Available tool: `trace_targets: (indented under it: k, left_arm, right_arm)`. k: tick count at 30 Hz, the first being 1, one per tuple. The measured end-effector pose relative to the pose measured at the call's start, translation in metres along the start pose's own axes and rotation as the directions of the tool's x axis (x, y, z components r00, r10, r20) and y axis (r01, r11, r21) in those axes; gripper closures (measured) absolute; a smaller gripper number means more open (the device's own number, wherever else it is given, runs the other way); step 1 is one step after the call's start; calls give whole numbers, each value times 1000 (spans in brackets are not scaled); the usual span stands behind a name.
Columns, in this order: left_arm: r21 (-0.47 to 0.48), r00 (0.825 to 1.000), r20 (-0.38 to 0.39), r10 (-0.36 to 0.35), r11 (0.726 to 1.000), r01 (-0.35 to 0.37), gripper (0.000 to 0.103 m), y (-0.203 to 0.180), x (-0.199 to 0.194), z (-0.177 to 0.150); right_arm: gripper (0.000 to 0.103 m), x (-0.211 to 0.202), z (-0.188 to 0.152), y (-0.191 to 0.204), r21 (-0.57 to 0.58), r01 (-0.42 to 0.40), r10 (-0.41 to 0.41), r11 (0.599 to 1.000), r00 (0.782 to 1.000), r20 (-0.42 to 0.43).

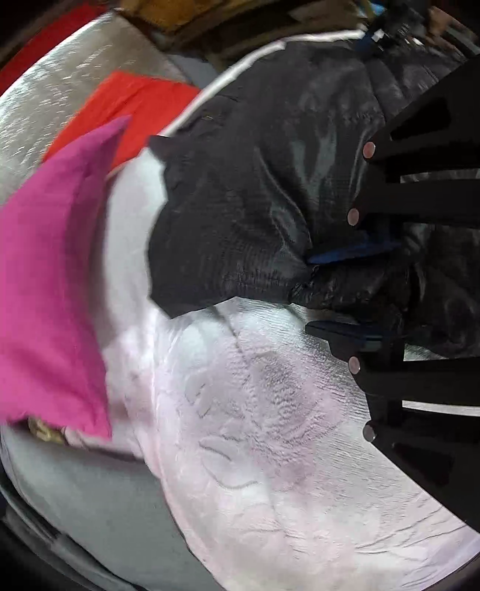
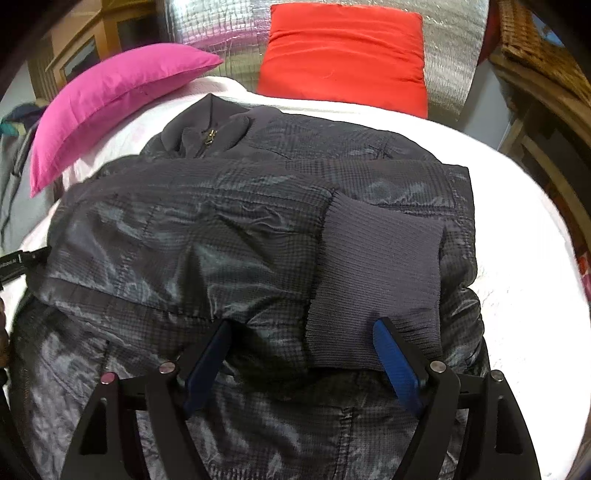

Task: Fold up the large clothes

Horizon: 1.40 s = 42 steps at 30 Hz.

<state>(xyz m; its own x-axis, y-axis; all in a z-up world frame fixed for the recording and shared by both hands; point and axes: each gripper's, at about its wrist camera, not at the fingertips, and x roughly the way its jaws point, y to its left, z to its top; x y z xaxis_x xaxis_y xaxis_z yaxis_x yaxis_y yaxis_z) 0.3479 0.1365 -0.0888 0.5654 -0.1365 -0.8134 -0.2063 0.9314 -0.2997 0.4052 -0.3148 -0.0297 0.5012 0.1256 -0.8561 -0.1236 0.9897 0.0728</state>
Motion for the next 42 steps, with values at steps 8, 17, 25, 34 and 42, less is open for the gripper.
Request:
trace_targets:
  k: [8,17,25,34,42]
  left_arm:
    - [106,970,220,100,986,-126,39,-41,-51,-9]
    - [302,944,203,260,901,-313,37,-89,4,-35]
    - [311,955,216,203,913,-264,37,-105,-13,-31]
    - [285,979,173,113,945,-159,35,-90,-47,-38]
    - [262,988,155,16,964,-57,25,-38,-129,-92]
  right_arm:
    - [21,-48,17,-28,145,-137,109,980,977,182]
    - [19,11,17,-23,104,45,-49,993,998,36]
    - [20,-8,43,-27,158,41,-61,987,991,121]
    - [19,-35,26,-40,218,-17,-18,976,988,156]
    - [19,-135,-83,-68,219,-91,41,971,974,221]
